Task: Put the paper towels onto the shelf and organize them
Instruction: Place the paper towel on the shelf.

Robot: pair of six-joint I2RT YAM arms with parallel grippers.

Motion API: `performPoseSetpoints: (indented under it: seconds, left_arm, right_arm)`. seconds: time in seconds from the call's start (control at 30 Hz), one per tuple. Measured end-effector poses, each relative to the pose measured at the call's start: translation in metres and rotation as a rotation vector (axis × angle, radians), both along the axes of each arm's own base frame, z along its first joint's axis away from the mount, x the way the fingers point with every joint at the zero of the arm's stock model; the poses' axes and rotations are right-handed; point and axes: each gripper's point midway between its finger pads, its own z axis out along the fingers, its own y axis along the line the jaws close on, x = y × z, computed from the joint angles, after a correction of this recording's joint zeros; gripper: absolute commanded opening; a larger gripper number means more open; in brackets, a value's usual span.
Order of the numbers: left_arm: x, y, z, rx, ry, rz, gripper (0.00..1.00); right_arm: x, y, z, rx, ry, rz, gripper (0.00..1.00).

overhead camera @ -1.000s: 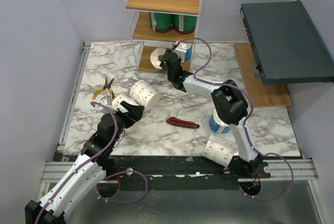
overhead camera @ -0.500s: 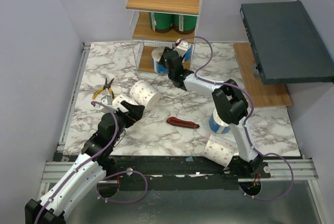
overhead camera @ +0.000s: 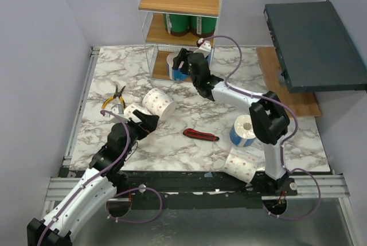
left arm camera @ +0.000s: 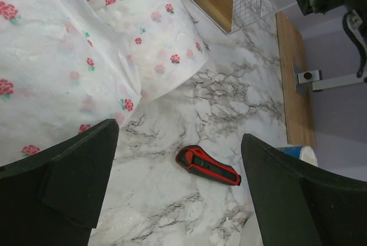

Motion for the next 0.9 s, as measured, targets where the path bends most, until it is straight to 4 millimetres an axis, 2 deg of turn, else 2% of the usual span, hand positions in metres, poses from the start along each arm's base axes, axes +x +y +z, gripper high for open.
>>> performPoseSetpoints:
  seconds: [0.17,0.27,0.43,0.57,0.7,0.83,0.9]
  left_arm:
    - [0.005,-0.003,0.012,0.010,0.003,-0.004,0.94]
    - [0.014,-0.012,0.029,0.002,0.007,-0.019,0.94]
    - [0.034,-0.030,0.053,-0.028,0.027,-0.038,0.91]
    - [0.048,-0.044,0.055,-0.069,0.050,-0.047,0.79]
    - [0.065,-0.055,0.054,-0.125,0.039,-0.036,0.67]
    - [0.092,-0.066,0.059,-0.137,-0.002,-0.018,0.60]
    - [0.113,-0.074,0.063,-0.107,-0.032,-0.016,0.59]
  right_arm:
    - [-0.042,-0.011,0.041,0.072,-0.024,0.064,0.76]
    - [-0.072,-0.022,0.049,0.108,-0.023,0.101,0.75]
    - [-0.118,-0.046,0.031,0.123,0.023,0.139,0.74]
    - [-0.154,-0.071,0.017,0.125,0.053,0.164,0.73]
    - [-0.186,-0.088,0.020,0.147,0.041,0.210,0.73]
    - [-0.213,-0.100,0.014,0.170,0.038,0.264,0.73]
    - [-0.225,-0.102,0.007,0.176,0.050,0.292,0.73]
